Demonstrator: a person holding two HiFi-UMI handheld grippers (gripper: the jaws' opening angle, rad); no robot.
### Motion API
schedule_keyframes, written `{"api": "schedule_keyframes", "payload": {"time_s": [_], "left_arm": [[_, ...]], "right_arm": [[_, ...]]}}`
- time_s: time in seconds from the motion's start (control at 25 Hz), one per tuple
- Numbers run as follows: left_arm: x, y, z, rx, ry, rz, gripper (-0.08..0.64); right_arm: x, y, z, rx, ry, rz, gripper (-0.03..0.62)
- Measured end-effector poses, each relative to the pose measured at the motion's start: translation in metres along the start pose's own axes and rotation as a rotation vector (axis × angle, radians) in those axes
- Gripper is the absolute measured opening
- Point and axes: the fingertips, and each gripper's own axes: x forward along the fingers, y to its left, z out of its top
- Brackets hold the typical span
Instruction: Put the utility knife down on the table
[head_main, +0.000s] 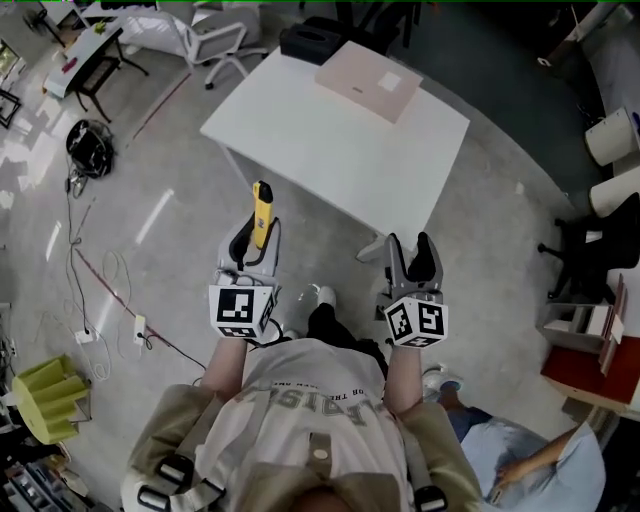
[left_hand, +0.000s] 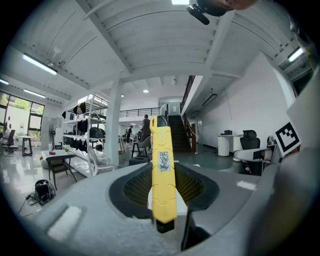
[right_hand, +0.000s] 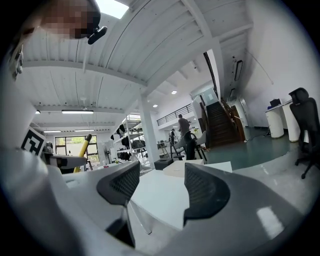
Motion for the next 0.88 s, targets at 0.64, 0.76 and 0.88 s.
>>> {"api": "schedule_keyframes", "payload": {"time_s": [0.64,0.76,0.88], "left_arm": [[0.109,-0.009,-0.012,0.007,0.095,0.033,0.135],[0.123,-0.004,-0.023,0.005,0.13,0.018,0.135],[0.142,0.003,-0.034,-0.002,0.156,-0.004,0.135]], "right_arm": [[0.106,-0.066,-0.012,0.03,0.143,0.126,0.264],[0.12,-0.07,-0.021,0.041,0.163,0.116,0.264],[0.136,-0.072,-0.029,0.05,0.174,0.107,0.264]]}}
